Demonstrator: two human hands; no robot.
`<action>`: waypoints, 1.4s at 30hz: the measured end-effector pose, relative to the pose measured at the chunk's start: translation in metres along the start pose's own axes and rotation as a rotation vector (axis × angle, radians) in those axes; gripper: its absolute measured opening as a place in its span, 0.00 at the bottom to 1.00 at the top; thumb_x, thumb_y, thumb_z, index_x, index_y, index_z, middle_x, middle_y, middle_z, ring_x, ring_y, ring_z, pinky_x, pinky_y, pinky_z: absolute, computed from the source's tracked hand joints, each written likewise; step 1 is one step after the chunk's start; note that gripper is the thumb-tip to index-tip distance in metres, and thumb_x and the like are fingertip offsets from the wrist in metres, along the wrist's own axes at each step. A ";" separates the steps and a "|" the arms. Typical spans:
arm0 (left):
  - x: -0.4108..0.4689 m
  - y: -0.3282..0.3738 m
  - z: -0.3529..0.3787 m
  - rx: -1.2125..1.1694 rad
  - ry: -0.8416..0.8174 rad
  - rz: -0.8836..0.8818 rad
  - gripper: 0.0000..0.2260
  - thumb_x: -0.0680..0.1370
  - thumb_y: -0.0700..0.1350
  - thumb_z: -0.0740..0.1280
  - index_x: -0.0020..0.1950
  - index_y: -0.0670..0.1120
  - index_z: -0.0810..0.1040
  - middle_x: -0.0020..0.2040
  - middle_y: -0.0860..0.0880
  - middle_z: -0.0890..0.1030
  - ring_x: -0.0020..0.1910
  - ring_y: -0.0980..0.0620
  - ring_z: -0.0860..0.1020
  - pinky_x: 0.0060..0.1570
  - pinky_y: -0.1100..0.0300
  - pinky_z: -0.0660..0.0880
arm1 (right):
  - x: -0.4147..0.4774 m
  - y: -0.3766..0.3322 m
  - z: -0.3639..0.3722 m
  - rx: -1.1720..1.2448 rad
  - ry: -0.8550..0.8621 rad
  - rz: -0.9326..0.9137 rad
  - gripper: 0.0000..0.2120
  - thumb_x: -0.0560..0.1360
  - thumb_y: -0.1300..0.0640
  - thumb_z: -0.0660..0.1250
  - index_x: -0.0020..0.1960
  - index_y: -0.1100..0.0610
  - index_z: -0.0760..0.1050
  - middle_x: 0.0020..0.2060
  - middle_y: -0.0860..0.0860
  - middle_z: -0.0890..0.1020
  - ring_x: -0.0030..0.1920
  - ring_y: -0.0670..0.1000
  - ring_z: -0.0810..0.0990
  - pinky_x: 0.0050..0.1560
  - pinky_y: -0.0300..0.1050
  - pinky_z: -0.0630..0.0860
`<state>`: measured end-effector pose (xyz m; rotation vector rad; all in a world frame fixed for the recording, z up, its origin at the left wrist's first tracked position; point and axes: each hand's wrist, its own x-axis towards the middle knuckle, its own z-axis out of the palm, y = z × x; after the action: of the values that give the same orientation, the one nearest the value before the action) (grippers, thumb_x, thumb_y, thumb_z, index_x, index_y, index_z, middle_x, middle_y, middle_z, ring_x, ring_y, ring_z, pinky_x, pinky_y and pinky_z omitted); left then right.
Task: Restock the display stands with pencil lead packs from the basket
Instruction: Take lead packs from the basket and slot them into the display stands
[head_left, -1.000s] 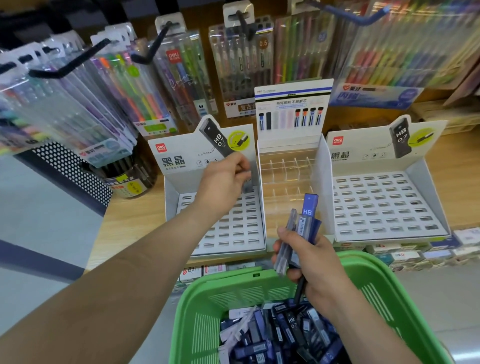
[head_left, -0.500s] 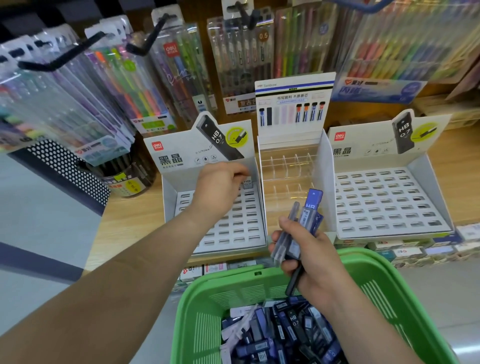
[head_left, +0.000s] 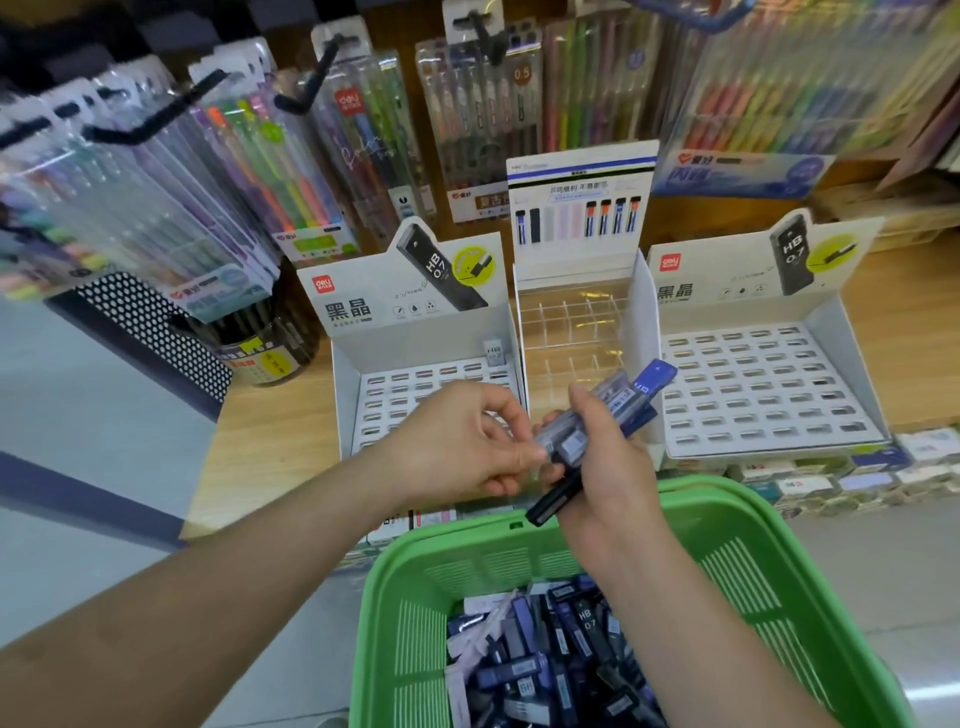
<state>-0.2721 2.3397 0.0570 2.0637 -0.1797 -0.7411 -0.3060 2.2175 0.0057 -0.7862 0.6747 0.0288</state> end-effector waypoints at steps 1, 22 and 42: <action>0.000 -0.001 -0.001 0.034 0.019 0.015 0.07 0.73 0.41 0.74 0.43 0.40 0.78 0.32 0.44 0.80 0.30 0.52 0.78 0.38 0.56 0.78 | 0.000 0.002 -0.001 0.003 0.009 0.006 0.12 0.76 0.52 0.70 0.52 0.59 0.75 0.31 0.51 0.78 0.27 0.48 0.74 0.24 0.38 0.69; 0.002 -0.015 -0.006 0.087 0.006 0.095 0.16 0.67 0.44 0.78 0.49 0.50 0.75 0.34 0.50 0.77 0.30 0.55 0.74 0.34 0.58 0.75 | 0.004 0.003 -0.010 -0.247 -0.194 -0.106 0.07 0.74 0.61 0.72 0.43 0.54 0.75 0.33 0.51 0.81 0.30 0.49 0.78 0.25 0.38 0.69; 0.007 -0.012 -0.012 -0.279 0.020 -0.029 0.12 0.72 0.35 0.72 0.54 0.44 0.76 0.35 0.47 0.83 0.36 0.51 0.82 0.39 0.59 0.81 | 0.006 -0.002 -0.011 -0.208 -0.243 -0.131 0.08 0.72 0.61 0.74 0.46 0.53 0.77 0.33 0.49 0.82 0.29 0.45 0.78 0.23 0.35 0.69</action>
<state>-0.2613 2.3525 0.0493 1.8107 -0.0319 -0.7201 -0.3069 2.2077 -0.0022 -1.0072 0.3920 0.0747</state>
